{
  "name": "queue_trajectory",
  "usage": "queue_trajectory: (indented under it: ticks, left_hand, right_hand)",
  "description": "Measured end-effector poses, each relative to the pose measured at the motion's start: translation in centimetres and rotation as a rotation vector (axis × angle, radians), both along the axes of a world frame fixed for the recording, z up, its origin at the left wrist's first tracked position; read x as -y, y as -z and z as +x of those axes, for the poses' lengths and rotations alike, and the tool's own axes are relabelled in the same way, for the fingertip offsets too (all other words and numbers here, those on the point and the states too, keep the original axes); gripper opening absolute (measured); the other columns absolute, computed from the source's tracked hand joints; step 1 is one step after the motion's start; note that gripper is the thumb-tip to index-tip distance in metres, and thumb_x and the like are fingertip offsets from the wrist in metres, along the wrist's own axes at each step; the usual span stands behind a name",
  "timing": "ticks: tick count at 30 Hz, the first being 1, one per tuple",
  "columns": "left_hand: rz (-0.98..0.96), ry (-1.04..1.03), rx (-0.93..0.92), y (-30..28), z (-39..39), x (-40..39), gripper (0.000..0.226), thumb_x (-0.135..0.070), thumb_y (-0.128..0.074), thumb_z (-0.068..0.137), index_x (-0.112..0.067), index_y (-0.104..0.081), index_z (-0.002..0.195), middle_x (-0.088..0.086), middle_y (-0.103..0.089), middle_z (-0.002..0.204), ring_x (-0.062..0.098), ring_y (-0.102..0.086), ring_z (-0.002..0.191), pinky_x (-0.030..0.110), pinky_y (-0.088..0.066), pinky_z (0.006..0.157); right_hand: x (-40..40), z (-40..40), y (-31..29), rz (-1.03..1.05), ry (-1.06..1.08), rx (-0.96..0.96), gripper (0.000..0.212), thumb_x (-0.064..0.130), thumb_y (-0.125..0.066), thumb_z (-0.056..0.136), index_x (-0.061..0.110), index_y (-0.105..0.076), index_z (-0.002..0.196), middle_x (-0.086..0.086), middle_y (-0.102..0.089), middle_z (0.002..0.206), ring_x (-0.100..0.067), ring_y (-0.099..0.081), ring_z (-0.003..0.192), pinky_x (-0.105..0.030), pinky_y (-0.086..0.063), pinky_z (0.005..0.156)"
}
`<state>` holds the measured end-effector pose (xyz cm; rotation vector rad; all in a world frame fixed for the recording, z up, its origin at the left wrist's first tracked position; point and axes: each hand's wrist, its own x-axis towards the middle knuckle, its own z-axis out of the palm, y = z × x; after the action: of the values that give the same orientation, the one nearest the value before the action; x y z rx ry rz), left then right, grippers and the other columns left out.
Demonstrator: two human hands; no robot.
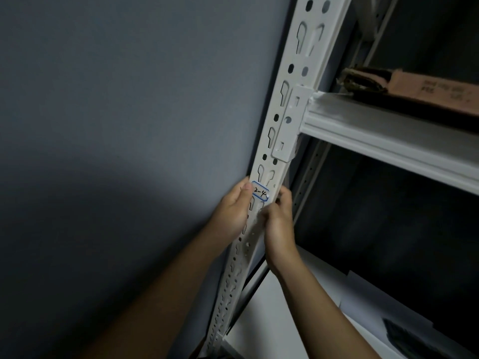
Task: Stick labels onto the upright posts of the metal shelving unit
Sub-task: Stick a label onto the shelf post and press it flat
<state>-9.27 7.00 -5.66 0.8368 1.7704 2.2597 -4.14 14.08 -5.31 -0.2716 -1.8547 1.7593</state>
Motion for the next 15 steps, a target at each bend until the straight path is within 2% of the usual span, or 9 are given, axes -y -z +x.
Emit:
queue_trajectory:
  ticks: [2, 4, 7, 9, 12, 13, 15]
  left_hand:
    - [0.000, -0.005, -0.019, 0.1, 0.0, 0.1, 0.028, -0.025, -0.034, 0.102, -0.032, -0.060, 0.106, -0.003, -0.066, 0.114, 0.011, -0.060, 0.112, 0.037, -0.042, 0.105]
    - [-0.018, -0.015, -0.047, 0.4, 0.0, 0.3, 0.029, -0.032, -0.036, 0.096, -0.029, -0.061, 0.112, -0.001, -0.067, 0.115, 0.013, -0.061, 0.112, 0.041, -0.043, 0.104]
    - [-0.118, -0.107, -0.146, 1.7, 0.4, 0.4, 0.044, -0.035, -0.039, 0.090, -0.025, -0.052, 0.131, -0.004, -0.063, 0.123, 0.011, -0.058, 0.115, 0.042, -0.044, 0.102]
    - [-0.190, -0.205, -0.222, 2.4, 1.0, 0.6, 0.048, -0.037, -0.042, 0.090, -0.028, -0.045, 0.137, -0.008, -0.058, 0.129, 0.009, -0.056, 0.117, 0.039, -0.045, 0.101]
    - [-0.290, -0.466, -0.429, 1.7, 2.5, 1.1, 0.040, -0.023, -0.050, 0.092, -0.021, -0.051, 0.132, -0.006, -0.053, 0.126, 0.005, -0.054, 0.110, 0.014, -0.044, 0.093]
    - [-0.315, -0.538, -0.512, 1.2, 2.9, 1.2, 0.037, -0.021, -0.052, 0.091, -0.018, -0.054, 0.128, -0.004, -0.053, 0.122, 0.009, -0.054, 0.107, 0.015, -0.045, 0.090]
    - [-0.365, -0.615, -0.635, 0.6, 3.2, 1.1, 0.031, -0.022, -0.057, 0.088, -0.016, -0.060, 0.118, -0.001, -0.055, 0.115, 0.016, -0.055, 0.104, 0.030, -0.050, 0.086]
  right_hand:
    - [-0.4, 0.3, 0.1, -0.010, -0.044, -0.013, 0.043, 0.015, -0.040, 0.069, 0.030, -0.053, 0.107, 0.000, -0.066, 0.107, -0.007, -0.063, 0.092, -0.028, -0.052, 0.081]
    - [-0.9, 0.6, 0.1, -0.004, -0.067, -0.034, 0.043, 0.015, -0.043, 0.071, 0.025, -0.057, 0.111, 0.000, -0.068, 0.107, -0.012, -0.064, 0.097, -0.032, -0.051, 0.086]
    - [-1.7, 1.2, 0.0, 0.032, -0.082, -0.071, 0.034, 0.005, -0.045, 0.087, 0.024, -0.060, 0.111, 0.007, -0.072, 0.098, -0.008, -0.067, 0.094, -0.025, -0.053, 0.082]
    - [-2.0, 1.3, -0.4, 0.058, -0.072, -0.103, 0.043, -0.005, -0.041, 0.093, 0.030, -0.060, 0.108, 0.012, -0.073, 0.093, -0.005, -0.067, 0.094, -0.021, -0.053, 0.081]
    - [-2.3, 1.0, -1.1, 0.055, -0.044, -0.164, 0.040, -0.003, -0.043, 0.096, 0.031, -0.062, 0.107, 0.009, -0.074, 0.097, -0.010, -0.067, 0.100, -0.027, -0.053, 0.088]
    - [-2.4, 0.8, -1.1, 0.044, -0.038, -0.177, 0.037, -0.002, -0.044, 0.097, 0.029, -0.063, 0.106, 0.006, -0.073, 0.098, -0.013, -0.067, 0.100, -0.029, -0.052, 0.089]
    - [-2.4, 0.5, -1.1, 0.039, -0.012, -0.186, 0.035, 0.000, -0.045, 0.097, 0.028, -0.064, 0.105, 0.005, -0.073, 0.097, -0.014, -0.067, 0.097, -0.029, -0.051, 0.086]
